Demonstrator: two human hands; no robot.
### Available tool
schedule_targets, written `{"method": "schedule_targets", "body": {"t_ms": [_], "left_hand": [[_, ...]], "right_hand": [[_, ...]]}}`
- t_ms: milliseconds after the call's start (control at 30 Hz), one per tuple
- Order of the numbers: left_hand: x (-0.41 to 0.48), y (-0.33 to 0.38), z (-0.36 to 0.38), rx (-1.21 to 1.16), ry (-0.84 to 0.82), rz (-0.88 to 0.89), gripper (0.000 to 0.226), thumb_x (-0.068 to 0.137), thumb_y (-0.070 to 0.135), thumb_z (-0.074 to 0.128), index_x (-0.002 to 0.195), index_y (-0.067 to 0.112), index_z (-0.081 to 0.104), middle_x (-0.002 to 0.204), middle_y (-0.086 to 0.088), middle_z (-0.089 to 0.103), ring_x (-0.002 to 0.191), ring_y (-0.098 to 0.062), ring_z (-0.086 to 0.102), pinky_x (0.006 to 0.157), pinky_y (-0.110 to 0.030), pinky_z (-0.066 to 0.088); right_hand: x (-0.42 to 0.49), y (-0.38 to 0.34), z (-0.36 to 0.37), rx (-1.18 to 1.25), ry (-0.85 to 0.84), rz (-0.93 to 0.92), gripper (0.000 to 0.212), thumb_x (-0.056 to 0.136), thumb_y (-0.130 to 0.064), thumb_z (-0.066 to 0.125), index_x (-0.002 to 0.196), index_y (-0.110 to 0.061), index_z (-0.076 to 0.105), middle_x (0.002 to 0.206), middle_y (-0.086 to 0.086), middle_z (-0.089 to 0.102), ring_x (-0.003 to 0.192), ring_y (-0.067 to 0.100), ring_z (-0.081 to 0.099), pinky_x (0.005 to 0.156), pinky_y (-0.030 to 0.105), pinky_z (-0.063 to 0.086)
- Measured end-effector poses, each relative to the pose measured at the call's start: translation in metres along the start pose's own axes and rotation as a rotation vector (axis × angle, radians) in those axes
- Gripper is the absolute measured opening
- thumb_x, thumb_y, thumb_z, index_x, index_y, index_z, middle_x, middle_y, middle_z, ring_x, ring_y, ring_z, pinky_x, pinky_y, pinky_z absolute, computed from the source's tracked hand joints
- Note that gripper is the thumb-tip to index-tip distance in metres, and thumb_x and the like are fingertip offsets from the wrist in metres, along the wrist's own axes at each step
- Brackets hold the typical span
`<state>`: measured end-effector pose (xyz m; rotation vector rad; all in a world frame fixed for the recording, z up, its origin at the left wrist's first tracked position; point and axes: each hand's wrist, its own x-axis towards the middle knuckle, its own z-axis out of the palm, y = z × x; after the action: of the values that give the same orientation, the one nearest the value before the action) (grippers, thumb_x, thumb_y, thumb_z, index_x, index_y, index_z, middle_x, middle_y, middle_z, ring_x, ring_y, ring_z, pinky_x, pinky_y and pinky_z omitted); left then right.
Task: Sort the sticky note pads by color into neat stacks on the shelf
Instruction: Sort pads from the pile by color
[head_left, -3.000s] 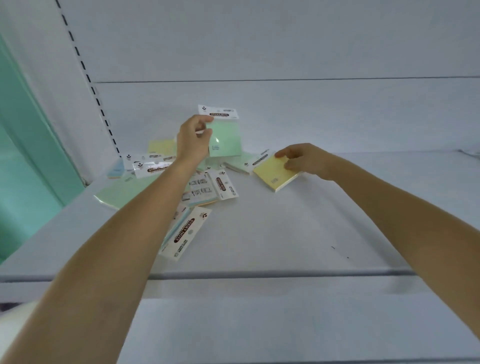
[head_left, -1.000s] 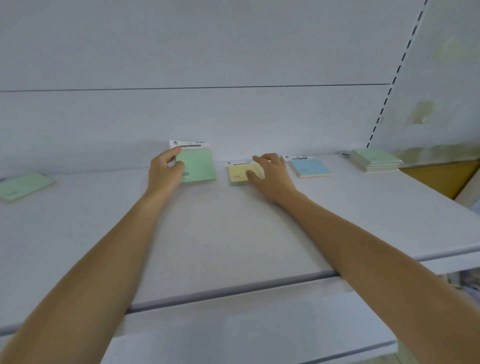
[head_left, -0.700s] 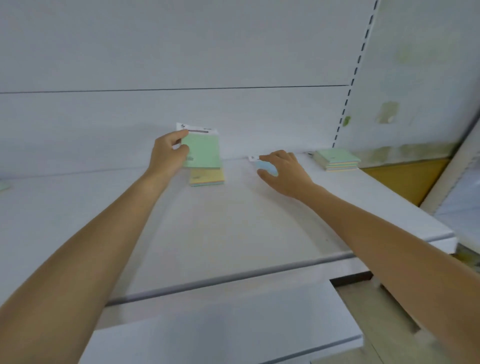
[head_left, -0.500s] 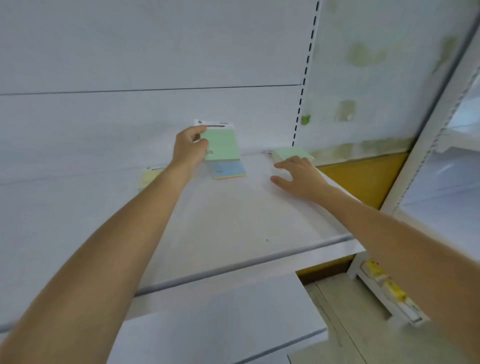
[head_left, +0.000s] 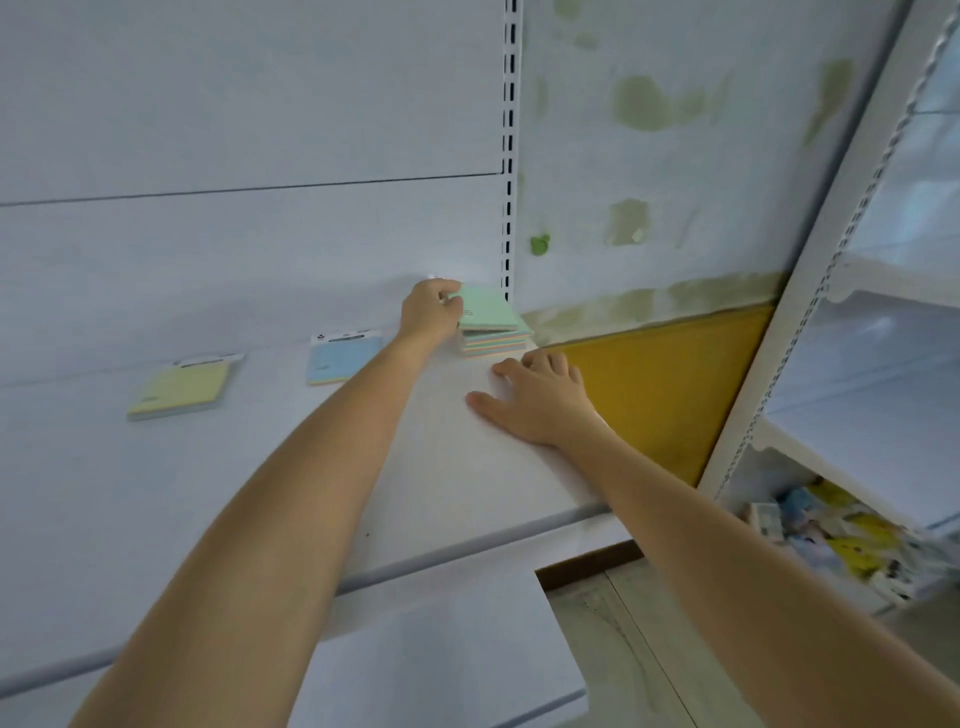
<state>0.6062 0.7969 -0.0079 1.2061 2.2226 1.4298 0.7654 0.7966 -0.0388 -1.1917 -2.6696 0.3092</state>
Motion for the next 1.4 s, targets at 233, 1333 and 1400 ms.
{"method": "schedule_targets", "body": {"t_ms": [233, 1333, 1400], "left_hand": [[-0.011, -0.011, 0.014, 0.291, -0.201, 0.101, 0.057, 0.086, 0.037, 0.055, 0.135, 0.009, 0.045, 0.152, -0.020, 0.019, 0.145, -0.023, 0.016, 0.116, -0.027, 0.016], [-0.214, -0.136, -0.369, 1.067, 0.275, 0.079, 0.040, 0.098, 0.032, 0.032, 0.129, 0.015, 0.050, 0.130, -0.010, 0.056, 0.119, -0.031, 0.051, 0.091, -0.040, 0.043], [-0.240, -0.156, -0.410, 1.120, 0.313, 0.068, 0.039, 0.098, 0.031, 0.033, 0.127, 0.012, 0.052, 0.125, -0.013, 0.059, 0.115, -0.033, 0.053, 0.087, -0.042, 0.045]], "right_hand": [[0.001, 0.002, 0.002, 0.026, 0.023, -0.007, 0.061, 0.083, -0.062, 0.041, 0.130, -0.024, 0.045, 0.137, 0.008, 0.040, 0.130, 0.028, 0.028, 0.107, 0.036, 0.022], [-0.061, -0.335, 0.024, -0.081, 0.021, -0.673, 0.035, 0.094, -0.039, 0.038, 0.111, -0.021, 0.062, 0.121, 0.003, 0.062, 0.113, 0.026, 0.055, 0.092, 0.035, 0.043], [-0.072, -0.382, 0.039, -0.097, 0.056, -0.756, 0.034, 0.095, -0.037, 0.036, 0.110, -0.020, 0.061, 0.118, 0.003, 0.062, 0.111, 0.026, 0.056, 0.089, 0.034, 0.043]]}}
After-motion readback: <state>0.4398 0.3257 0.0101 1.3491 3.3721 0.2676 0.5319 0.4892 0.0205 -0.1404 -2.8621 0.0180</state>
